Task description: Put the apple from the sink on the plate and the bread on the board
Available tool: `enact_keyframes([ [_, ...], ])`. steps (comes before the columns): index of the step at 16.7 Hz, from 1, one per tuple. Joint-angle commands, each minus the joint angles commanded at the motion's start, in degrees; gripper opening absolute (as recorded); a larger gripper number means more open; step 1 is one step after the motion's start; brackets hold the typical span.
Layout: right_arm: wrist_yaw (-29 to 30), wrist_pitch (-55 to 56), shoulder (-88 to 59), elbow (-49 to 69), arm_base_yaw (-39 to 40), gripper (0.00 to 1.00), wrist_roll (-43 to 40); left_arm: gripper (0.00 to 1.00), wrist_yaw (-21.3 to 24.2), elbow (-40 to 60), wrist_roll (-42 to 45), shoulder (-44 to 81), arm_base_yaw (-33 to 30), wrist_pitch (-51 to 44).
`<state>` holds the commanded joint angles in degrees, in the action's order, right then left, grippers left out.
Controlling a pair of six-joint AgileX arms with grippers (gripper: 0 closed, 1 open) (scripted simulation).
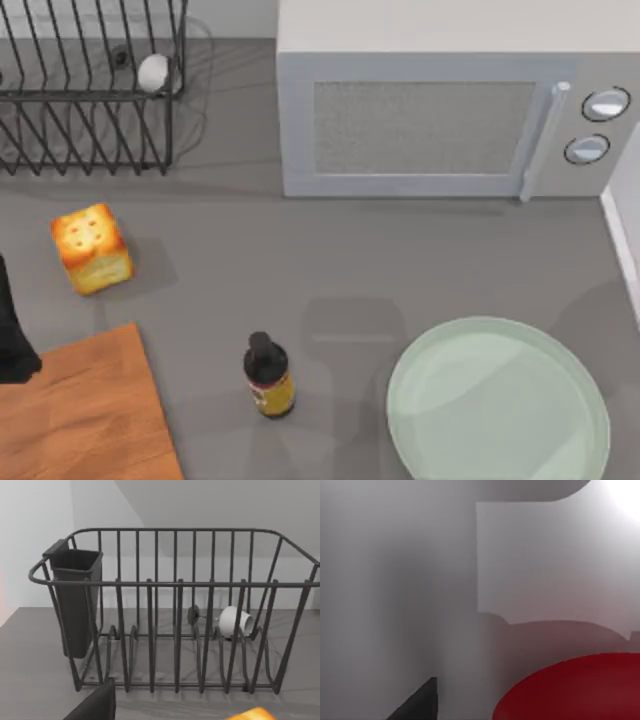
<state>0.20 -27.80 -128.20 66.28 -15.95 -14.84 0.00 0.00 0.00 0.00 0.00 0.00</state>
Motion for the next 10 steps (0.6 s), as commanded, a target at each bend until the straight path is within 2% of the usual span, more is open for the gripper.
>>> enact_keyframes([
  [6, 0.02, 2.99, -2.08, -1.19, -0.01, 1.0, 0.04, 1.0, 0.0, 0.0, 0.0, 0.0, 0.0, 0.0],
  [10, 0.02, 2.99, -2.08, -1.19, -0.01, 0.7, 0.04, 1.0, 0.0, 0.0, 0.0, 0.0, 0.0, 0.0],
])
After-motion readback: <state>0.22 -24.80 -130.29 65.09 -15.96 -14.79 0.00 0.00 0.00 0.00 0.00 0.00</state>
